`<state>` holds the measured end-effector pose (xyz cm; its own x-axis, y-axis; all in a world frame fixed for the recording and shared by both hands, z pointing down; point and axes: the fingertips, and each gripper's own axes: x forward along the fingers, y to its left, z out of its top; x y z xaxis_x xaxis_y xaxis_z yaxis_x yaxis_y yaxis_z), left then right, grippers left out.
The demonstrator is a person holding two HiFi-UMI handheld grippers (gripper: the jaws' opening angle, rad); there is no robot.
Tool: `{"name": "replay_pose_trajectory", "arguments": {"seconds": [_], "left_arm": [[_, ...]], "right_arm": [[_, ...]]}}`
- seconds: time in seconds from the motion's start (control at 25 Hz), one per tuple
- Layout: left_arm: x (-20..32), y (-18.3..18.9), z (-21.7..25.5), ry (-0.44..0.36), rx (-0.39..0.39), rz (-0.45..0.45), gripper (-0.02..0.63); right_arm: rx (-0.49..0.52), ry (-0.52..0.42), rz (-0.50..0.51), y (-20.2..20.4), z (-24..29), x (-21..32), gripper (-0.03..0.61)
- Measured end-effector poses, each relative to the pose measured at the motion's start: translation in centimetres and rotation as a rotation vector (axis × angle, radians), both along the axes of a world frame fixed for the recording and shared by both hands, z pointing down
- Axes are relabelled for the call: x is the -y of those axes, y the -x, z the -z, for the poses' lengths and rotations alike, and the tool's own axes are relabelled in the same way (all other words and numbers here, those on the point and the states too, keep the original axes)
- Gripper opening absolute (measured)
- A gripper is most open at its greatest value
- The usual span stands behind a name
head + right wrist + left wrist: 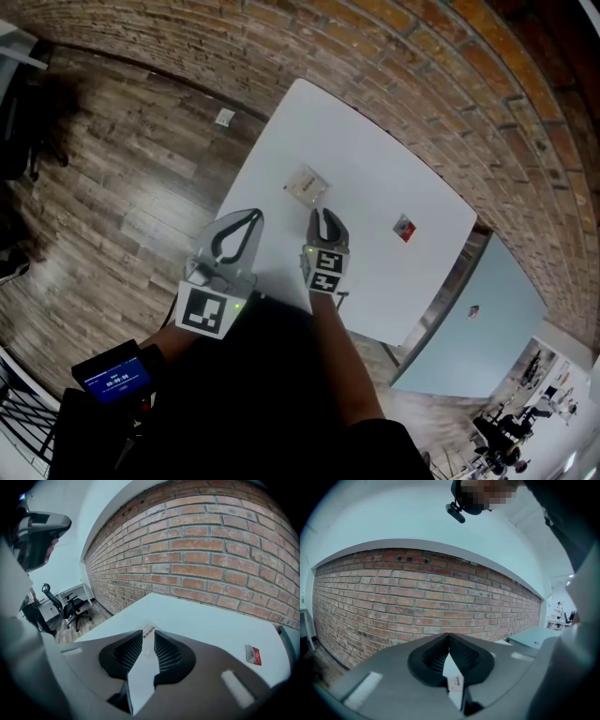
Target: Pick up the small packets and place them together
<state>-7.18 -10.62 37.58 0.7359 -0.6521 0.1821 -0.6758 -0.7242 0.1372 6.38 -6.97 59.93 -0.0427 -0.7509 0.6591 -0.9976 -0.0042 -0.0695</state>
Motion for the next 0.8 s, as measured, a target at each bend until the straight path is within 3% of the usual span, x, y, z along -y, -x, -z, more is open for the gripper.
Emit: {"name": "replay_pose_trajectory", "arguments": {"seconds": [0.44, 0.8], "left_arm": [[2.6, 2.1, -2.3, 0.031, 0.032, 0.057, 0.000], [2.8, 3.5, -3.7, 0.084, 0.032, 0.116, 0.001]], "right_arm": [[-0.017, 0.082, 0.048, 1.4, -3.8, 2.4, 0.083], [-0.046, 0.164, 0.073, 1.1, -6.2, 3.3, 0.120]]}}
